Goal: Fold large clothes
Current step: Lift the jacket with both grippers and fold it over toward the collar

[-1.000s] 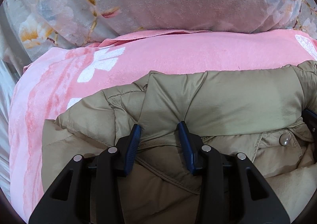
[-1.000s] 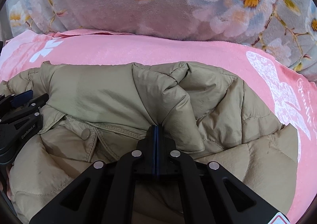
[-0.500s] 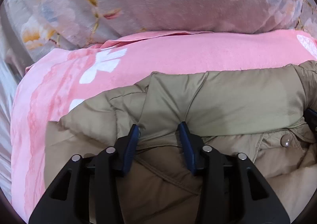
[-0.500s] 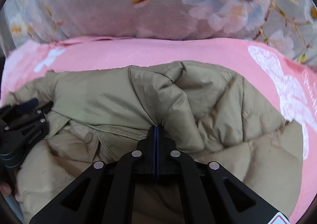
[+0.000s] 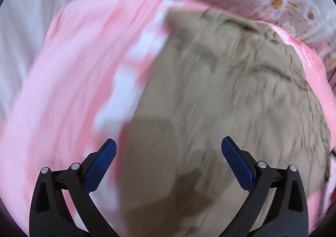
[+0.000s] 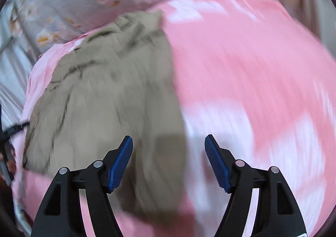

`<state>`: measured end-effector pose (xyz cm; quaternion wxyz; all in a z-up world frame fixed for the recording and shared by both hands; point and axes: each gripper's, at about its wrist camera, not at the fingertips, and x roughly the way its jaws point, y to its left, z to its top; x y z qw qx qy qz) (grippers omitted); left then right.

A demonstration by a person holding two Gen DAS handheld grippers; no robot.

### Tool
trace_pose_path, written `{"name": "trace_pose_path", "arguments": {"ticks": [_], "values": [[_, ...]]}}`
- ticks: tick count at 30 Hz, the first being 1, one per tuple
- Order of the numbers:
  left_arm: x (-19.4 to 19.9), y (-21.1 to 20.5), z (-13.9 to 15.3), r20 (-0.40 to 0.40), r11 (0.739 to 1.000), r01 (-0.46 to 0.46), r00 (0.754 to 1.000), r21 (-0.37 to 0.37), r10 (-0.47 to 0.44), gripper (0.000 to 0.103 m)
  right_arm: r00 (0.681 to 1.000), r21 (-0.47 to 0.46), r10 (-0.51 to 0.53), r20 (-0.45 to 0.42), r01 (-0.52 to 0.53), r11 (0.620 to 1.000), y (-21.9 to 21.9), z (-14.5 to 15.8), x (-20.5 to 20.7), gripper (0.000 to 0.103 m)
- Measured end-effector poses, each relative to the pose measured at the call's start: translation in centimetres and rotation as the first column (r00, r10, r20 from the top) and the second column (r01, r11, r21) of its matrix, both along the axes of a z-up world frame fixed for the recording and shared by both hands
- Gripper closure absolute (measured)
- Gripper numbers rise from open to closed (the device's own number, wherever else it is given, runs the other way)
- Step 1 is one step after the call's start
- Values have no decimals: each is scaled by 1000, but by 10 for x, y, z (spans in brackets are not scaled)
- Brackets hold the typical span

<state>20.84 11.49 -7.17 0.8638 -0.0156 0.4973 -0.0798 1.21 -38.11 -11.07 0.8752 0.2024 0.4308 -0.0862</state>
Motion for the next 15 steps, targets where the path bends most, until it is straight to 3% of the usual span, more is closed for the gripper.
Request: {"name": "trace_pose_path", "arguments": {"ticks": [2,3,7,10,11,12,13,15], "values": [[-21,23,-20,-62,995,-64,996,-78,60,5,1000,58,-14,15,13,998,3,-14,-25,33],[-35,34,-25,-36,988,-80,997,-134,76,5,999,50,-21,47,19,999,5,-15,-32,33],[-55,21,-21,3,990,-64,998,-128,65,6,996,69,-16,91,10,998,22,-18,-32,31],[-57,3,-22,-8,989,-37,999,-140,37,21,993,103,-45,110,33,994,26,-19,-20,32],[-58,-3,-22,2,992,-45,999,-117,45,27,992,115,-50,115,37,993,27,-18,-18,42],[-59,-7,-21,7,993,-46,999,-105,47,42,992,127,-59,111,45,991,30,-19,-14,59],[-60,-8,-19,10,994,-46,999,-104,47,49,993,118,-70,99,58,991,31,-19,-12,68],[-65,-8,-12,19,994,-50,998,-102,52,84,992,132,-76,103,62,989,32,-18,-13,91]]}}
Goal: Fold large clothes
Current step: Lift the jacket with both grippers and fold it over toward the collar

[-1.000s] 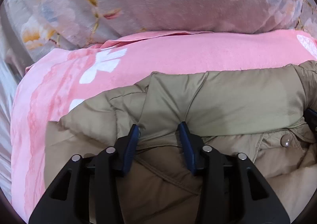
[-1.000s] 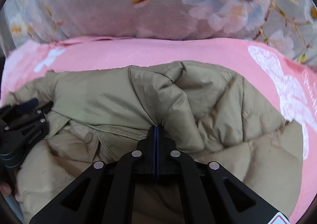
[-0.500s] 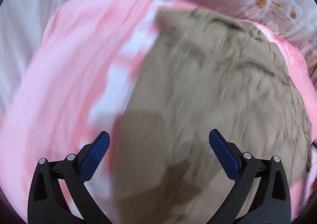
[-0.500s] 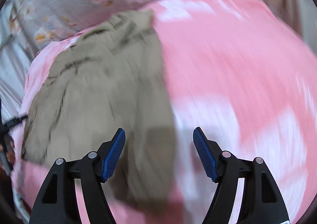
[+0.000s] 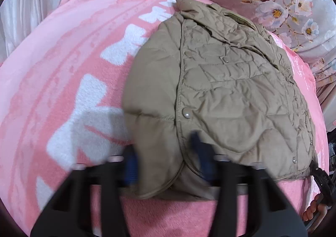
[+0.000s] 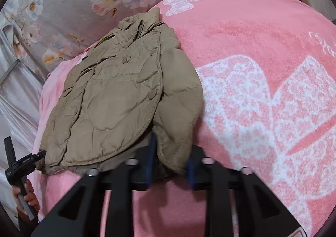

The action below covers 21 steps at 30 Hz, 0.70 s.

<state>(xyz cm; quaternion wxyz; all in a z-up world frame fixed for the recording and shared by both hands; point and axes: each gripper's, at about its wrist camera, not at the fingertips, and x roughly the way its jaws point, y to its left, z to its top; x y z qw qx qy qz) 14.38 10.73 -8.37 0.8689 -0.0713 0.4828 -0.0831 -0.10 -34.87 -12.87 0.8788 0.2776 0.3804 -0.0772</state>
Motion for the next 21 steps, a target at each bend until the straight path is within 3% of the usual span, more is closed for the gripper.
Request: {"name": "trace_pose_path", "arguments": {"ticks": [1,3,10,17,21], "values": [[-4,1,6,10,1000,-4,1000,4,4,92,1000,10,-3,10,3,1000,0,3,-4,93],[-13,7,16,29,1000,5,1000,-7,-4,97,999,9,1,34,-1,1000,1,11,-13,98],[-71,36,77,133,994,62,990,-87,-50,100,981,-89,62,185,-46,995,23,74,-72,99],[-161,63,146,244,983,101,968,-153,-61,100,928,-192,102,359,-34,981,37,143,-162,99],[-196,76,193,352,976,108,935,-190,-35,100,875,-206,91,476,10,978,37,184,-197,99]]}}
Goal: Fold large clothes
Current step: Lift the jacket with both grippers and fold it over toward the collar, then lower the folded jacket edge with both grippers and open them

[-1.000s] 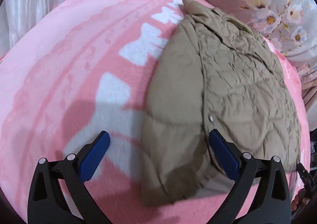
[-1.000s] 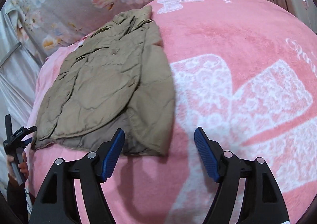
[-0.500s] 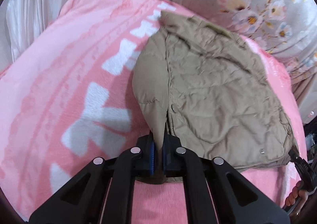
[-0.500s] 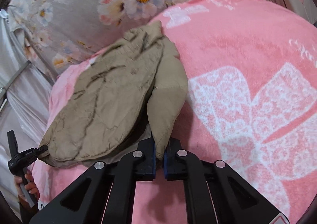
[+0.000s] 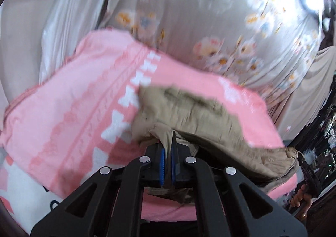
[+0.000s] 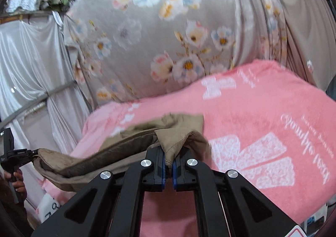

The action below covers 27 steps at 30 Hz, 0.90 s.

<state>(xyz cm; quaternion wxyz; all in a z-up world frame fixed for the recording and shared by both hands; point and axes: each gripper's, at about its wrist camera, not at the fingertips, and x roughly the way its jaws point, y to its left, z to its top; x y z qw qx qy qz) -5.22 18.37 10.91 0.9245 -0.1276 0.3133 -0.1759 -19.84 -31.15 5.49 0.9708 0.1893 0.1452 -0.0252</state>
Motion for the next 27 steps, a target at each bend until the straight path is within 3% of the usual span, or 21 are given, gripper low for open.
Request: {"name": "trace_pose_path", "arguments": {"ticks": [5,11,18,23,27], "values": [[1,-1,31,84,999,-46,995,8,45,99,996,25,-3,93,1,1000,-6,32,4,99],[89,-40,18,56,981,-100,994,166,91,99,1000,70,-30,5,30,997,-32,23,98,99],[217,-102,-62,-59,904,-147,981,402,186,98,970,79,-120,-211,139,987,-49,-47,223,99],[262,-120,-123,-115,855,-148,965,496,234,98,936,54,-153,-317,179,982,-52,-88,272,99],[282,-126,-155,-144,839,-143,957,525,253,97,913,20,-174,-368,195,980,-52,-111,295,99]]}}
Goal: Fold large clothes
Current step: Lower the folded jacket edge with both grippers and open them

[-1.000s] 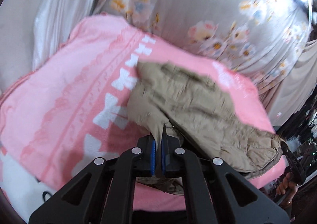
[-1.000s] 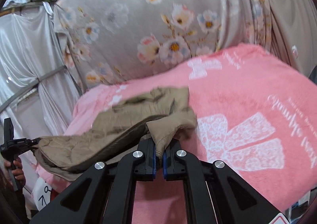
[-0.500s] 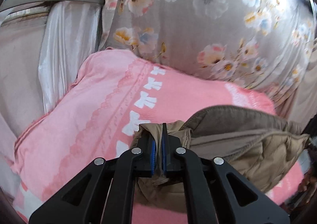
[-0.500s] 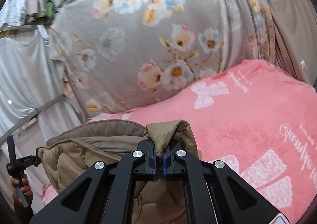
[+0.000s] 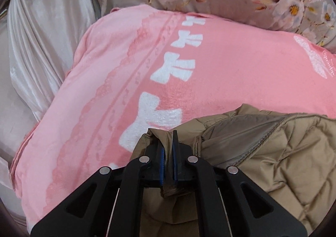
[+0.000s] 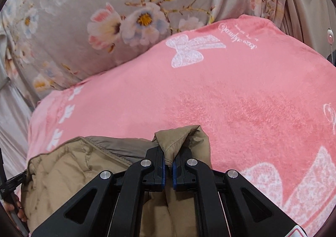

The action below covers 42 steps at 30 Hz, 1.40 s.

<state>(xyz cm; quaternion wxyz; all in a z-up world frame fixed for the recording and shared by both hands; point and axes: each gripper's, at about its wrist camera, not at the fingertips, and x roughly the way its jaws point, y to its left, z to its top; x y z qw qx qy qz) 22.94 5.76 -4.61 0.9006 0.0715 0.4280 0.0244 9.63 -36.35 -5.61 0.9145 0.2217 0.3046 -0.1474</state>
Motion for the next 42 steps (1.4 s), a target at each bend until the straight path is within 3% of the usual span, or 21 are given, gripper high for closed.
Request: {"name": "trace_pose_path", "arguments": {"ticks": [5,12,35,40,42], "values": [[10,-9,-29,-5,999,-5,1000,35,6,96,998,-20,7,-57,-8,1000,5,-28,17,99],[9,-17,-44,35,998,-15,999,69,13,97,996,-20,18,-88,-19,1000,7,-47,27,99],[9,-17,-50,62,998,-23,998,57,19,97,997,29,15,-77,-13,1000,2,-54,29,101],[8,-18,-50,62,999,-21,998,48,18,97,999,100,21,-25,-18,995,-9,-52,21,97],[7,-10,-47,62,1000,-12,998,1,12,96,1000,142,8,0,-7,990,-16,-45,10,91]]}}
